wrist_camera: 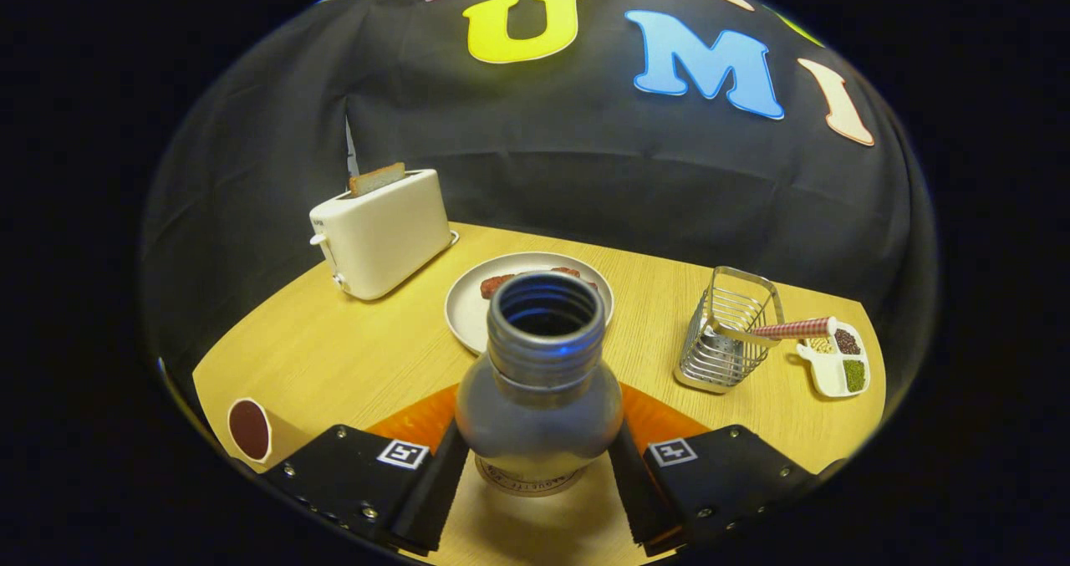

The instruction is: Take the bottle from table, then pour the juice into the cup, finally place the bottle on the coaster

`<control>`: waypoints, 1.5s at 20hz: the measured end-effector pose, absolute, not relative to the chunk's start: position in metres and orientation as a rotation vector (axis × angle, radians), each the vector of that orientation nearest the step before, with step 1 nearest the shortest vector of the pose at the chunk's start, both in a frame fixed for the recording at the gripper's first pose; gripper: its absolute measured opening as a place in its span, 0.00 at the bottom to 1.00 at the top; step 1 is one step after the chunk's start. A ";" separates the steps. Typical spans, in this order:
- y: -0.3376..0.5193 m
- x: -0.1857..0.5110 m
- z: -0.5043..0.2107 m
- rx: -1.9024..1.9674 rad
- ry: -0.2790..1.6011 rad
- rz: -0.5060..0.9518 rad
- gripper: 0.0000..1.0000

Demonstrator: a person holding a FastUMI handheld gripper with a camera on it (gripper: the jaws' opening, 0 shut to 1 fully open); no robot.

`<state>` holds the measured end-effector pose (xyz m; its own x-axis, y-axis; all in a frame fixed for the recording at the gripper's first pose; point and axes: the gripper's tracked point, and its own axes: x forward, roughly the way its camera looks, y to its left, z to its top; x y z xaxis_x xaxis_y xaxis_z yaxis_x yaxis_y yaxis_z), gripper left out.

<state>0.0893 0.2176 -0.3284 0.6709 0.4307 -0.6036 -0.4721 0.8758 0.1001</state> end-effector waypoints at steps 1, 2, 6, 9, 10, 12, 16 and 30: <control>0.218 0.090 -0.329 -0.069 0.659 0.510 0.80; 0.219 0.090 -0.328 -0.067 0.652 0.509 0.81; 0.221 0.091 -0.328 -0.060 0.634 0.509 0.83; 0.214 0.096 -0.314 -0.062 0.566 0.466 0.90; 0.214 0.100 -0.306 -0.051 0.529 0.452 1.00; 0.216 0.102 -0.288 -0.014 0.480 0.449 0.98; 0.211 0.099 -0.247 0.035 0.401 0.442 0.98; 0.059 0.055 0.011 0.077 0.028 0.060 0.98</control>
